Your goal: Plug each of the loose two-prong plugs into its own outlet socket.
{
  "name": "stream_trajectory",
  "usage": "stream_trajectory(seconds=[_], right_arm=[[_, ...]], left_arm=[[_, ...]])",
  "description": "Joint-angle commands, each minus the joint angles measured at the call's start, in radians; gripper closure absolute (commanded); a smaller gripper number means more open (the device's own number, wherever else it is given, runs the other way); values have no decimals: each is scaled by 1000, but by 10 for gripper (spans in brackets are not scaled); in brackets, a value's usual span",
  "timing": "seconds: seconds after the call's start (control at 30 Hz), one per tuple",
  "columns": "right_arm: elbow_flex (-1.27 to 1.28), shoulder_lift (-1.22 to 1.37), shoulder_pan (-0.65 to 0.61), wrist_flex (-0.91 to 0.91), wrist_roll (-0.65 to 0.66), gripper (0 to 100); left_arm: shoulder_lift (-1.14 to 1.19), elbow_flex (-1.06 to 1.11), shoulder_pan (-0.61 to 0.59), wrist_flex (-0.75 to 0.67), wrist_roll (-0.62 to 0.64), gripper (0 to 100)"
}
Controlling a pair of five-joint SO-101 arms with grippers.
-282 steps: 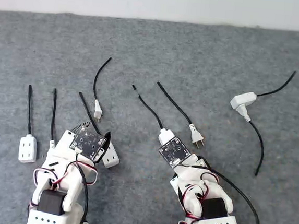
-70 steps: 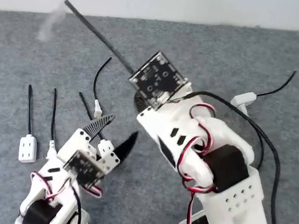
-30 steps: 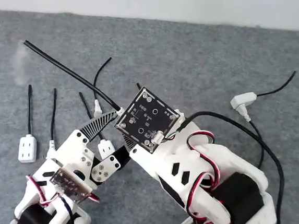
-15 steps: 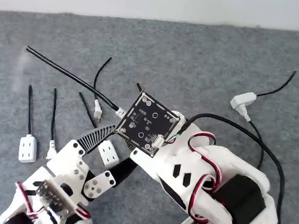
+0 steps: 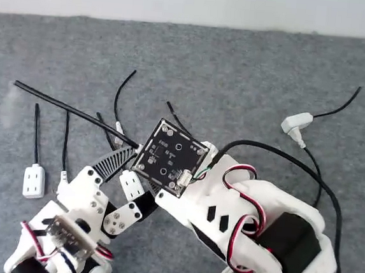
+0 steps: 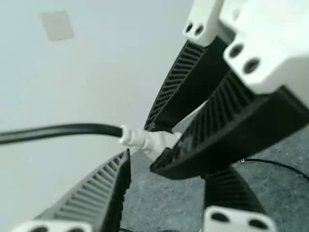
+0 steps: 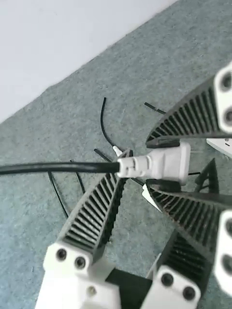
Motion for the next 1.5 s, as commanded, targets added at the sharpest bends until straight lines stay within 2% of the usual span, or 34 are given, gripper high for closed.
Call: stream_trajectory(seconds=[0.0, 0.13, 0.33, 0.67, 0.8, 1.07, 1.47], right_arm=[[-46, -44, -18, 21, 14, 991], [-43, -93, -19, 21, 11, 991], [-23, -128, -19, 81, 15, 991], [-21, -134, -16, 104, 17, 991], [-21, -131, -13, 61, 18, 991], [-28, -61, -13, 36, 78, 991], [-18, -48, 58, -18, 83, 991]], left_arm=[[-18, 19, -26, -46, 8, 776], [-18, 62, -37, -61, 6, 776], [-18, 113, -147, -133, 8, 776], [-18, 127, -147, -84, 14, 776], [-18, 124, -112, -66, 14, 776], [-20, -18, 11, 109, 12, 776], [-20, -38, 15, 92, 8, 776]])
